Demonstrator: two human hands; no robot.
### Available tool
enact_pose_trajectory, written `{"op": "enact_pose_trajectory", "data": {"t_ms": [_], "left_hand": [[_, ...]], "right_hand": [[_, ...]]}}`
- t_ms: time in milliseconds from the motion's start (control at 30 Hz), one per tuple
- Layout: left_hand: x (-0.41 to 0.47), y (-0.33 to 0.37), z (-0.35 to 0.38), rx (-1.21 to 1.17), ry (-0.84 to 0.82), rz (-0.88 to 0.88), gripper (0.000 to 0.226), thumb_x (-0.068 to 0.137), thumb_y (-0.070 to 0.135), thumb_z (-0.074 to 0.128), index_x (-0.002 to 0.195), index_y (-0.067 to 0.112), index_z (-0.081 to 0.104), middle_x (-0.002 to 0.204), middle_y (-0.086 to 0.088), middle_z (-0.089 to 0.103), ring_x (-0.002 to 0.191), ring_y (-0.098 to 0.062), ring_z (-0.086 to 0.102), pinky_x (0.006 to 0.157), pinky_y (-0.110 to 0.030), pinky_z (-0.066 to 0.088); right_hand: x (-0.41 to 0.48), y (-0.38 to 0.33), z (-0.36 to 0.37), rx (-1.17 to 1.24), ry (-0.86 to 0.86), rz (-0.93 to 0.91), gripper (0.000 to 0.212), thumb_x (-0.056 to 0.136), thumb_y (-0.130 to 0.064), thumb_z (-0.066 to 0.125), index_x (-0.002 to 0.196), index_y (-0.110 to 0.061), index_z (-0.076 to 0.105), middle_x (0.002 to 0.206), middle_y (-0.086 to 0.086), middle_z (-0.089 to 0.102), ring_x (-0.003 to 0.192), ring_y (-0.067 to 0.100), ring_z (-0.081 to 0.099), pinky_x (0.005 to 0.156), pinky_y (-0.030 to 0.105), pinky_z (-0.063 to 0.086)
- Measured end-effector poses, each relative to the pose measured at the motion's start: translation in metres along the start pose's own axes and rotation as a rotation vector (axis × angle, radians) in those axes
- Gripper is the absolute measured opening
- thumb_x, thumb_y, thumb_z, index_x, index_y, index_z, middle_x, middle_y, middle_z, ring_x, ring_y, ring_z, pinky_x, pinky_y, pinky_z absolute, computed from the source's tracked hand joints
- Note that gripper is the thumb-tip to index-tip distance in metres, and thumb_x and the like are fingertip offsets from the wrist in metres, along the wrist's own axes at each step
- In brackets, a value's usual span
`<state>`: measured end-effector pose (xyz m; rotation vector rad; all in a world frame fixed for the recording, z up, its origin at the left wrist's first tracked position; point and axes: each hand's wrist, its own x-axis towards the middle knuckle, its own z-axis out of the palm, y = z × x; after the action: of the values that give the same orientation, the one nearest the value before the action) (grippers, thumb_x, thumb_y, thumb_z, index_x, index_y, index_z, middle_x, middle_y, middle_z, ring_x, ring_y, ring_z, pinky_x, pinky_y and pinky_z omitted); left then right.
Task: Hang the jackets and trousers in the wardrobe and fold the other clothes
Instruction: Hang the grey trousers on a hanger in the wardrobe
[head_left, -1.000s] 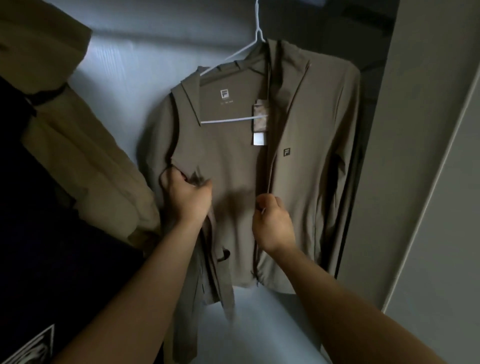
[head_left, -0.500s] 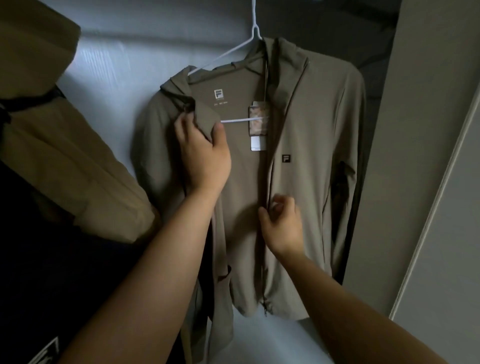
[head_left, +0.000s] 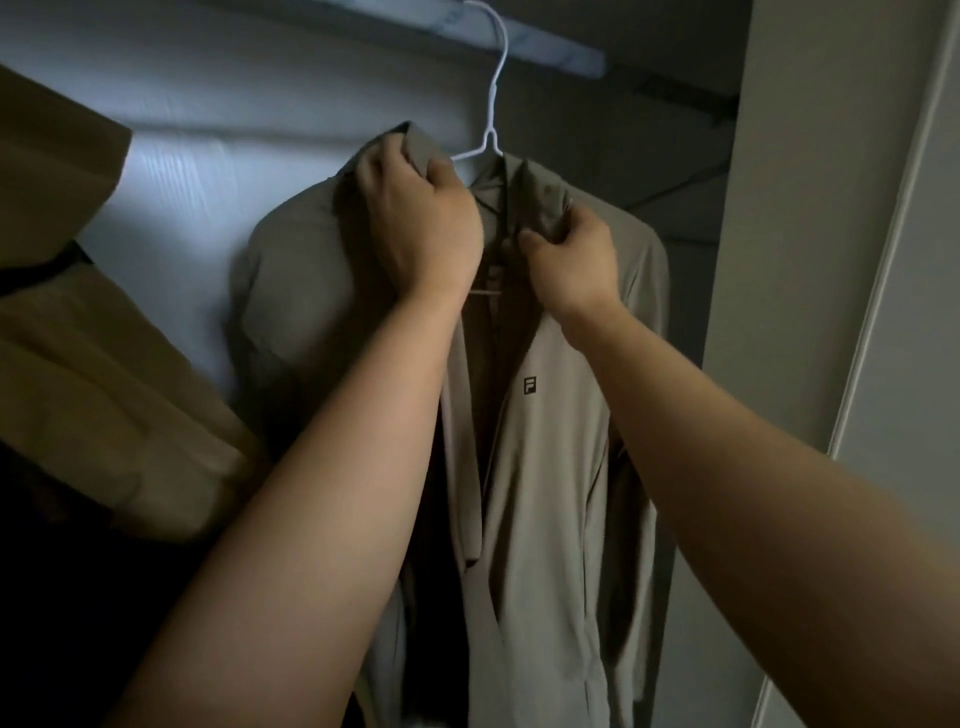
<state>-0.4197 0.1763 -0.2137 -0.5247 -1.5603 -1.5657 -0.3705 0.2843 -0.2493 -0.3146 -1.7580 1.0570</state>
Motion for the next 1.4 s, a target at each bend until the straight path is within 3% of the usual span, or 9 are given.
{"op": "enact_pose_trajectory", "data": {"t_ms": [267, 400, 567, 733, 867, 1033, 1167, 1300, 1400], "left_hand": [[0.013, -0.002, 0.015, 0.195, -0.625, 0.252, 0.01, 0.094, 0.022, 0.054, 0.091, 0.028, 0.062, 0.107, 0.002, 0.065, 0.095, -0.017, 0.063, 0.081, -0.031, 0.048], [-0.028, -0.052, 0.002, 0.265, -0.596, 0.276, 0.025, 0.097, 0.025, 0.057, 0.12, 0.017, 0.061, 0.138, -0.003, 0.052, 0.12, -0.025, 0.056, 0.095, -0.029, 0.041], [-0.072, -0.082, -0.018, 0.219, -0.431, 0.294, 0.057, 0.083, 0.025, 0.075, 0.132, 0.011, 0.049, 0.153, -0.009, 0.034, 0.133, -0.025, 0.045, 0.104, -0.024, 0.035], [-0.079, -0.09, -0.035, 0.303, -0.384, 0.312, 0.075, 0.072, 0.03, 0.081, 0.137, 0.018, 0.044, 0.154, -0.002, 0.03, 0.137, -0.024, 0.043, 0.109, -0.034, 0.037], [-0.09, -0.104, -0.046, 0.332, -0.375, 0.198, 0.079, 0.069, 0.031, 0.078, 0.137, 0.013, 0.042, 0.146, -0.008, 0.039, 0.128, -0.031, 0.049, 0.106, -0.044, 0.044], [-0.11, -0.125, -0.049, 0.288, -0.419, 0.005, 0.073, 0.071, 0.021, 0.077, 0.135, 0.014, 0.044, 0.138, -0.011, 0.044, 0.117, -0.034, 0.057, 0.099, -0.051, 0.049], [-0.123, -0.151, -0.05, 0.283, -0.428, -0.122, 0.067, 0.071, 0.018, 0.078, 0.13, 0.019, 0.048, 0.129, -0.007, 0.053, 0.107, -0.031, 0.061, 0.094, -0.045, 0.052], [-0.163, -0.193, -0.052, 0.319, -0.474, -0.275, 0.057, 0.073, 0.02, 0.08, 0.122, 0.024, 0.052, 0.113, 0.003, 0.058, 0.097, -0.02, 0.061, 0.074, -0.025, 0.042], [-0.206, -0.223, -0.058, 0.313, -0.583, -0.467, 0.048, 0.077, 0.024, 0.081, 0.112, 0.033, 0.05, 0.106, 0.004, 0.06, 0.09, -0.016, 0.062, 0.068, -0.026, 0.046]], "right_hand": [[-0.016, 0.028, -0.003, 0.011, -0.04, -0.006, 0.019, 0.089, -0.021, 0.055, 0.105, -0.029, 0.061, 0.097, -0.009, 0.068, 0.099, 0.02, 0.064, 0.094, 0.047, 0.053], [-0.024, 0.032, -0.005, 0.078, -0.023, 0.002, 0.021, 0.092, -0.035, 0.056, 0.112, -0.027, 0.06, 0.105, -0.004, 0.071, 0.104, 0.023, 0.066, 0.094, 0.05, 0.053], [-0.057, 0.043, 0.0, 0.351, -0.11, 0.149, 0.029, 0.099, -0.054, 0.052, 0.106, -0.026, 0.057, 0.078, -0.007, 0.067, 0.068, 0.012, 0.067, 0.064, 0.032, 0.055], [-0.09, 0.066, 0.009, 0.373, -0.183, 0.235, 0.049, 0.104, -0.057, 0.038, 0.108, -0.016, 0.066, 0.088, 0.001, 0.064, 0.079, 0.016, 0.062, 0.075, 0.037, 0.052], [-0.098, 0.086, 0.017, 0.289, -0.106, 0.318, 0.033, 0.107, -0.034, 0.042, 0.122, -0.016, 0.065, 0.113, 0.008, 0.069, 0.106, 0.026, 0.065, 0.101, 0.049, 0.051], [-0.109, 0.117, 0.024, 0.188, -0.115, 0.413, 0.024, 0.1, -0.01, 0.05, 0.119, -0.012, 0.065, 0.117, 0.014, 0.069, 0.112, 0.032, 0.065, 0.102, 0.052, 0.049], [-0.13, 0.151, 0.026, 0.078, -0.18, 0.496, 0.023, 0.097, -0.009, 0.055, 0.113, -0.014, 0.07, 0.109, 0.014, 0.072, 0.099, 0.032, 0.069, 0.093, 0.05, 0.055], [-0.158, 0.183, 0.026, -0.138, -0.477, 0.587, 0.026, 0.095, -0.007, 0.052, 0.085, -0.024, 0.069, 0.096, 0.02, 0.074, 0.081, 0.031, 0.071, 0.073, 0.043, 0.06], [-0.182, 0.202, 0.027, -0.244, -0.605, 0.794, 0.022, 0.097, -0.009, 0.048, 0.086, -0.019, 0.064, 0.09, 0.026, 0.073, 0.064, 0.03, 0.065, 0.051, 0.027, 0.048]]}}
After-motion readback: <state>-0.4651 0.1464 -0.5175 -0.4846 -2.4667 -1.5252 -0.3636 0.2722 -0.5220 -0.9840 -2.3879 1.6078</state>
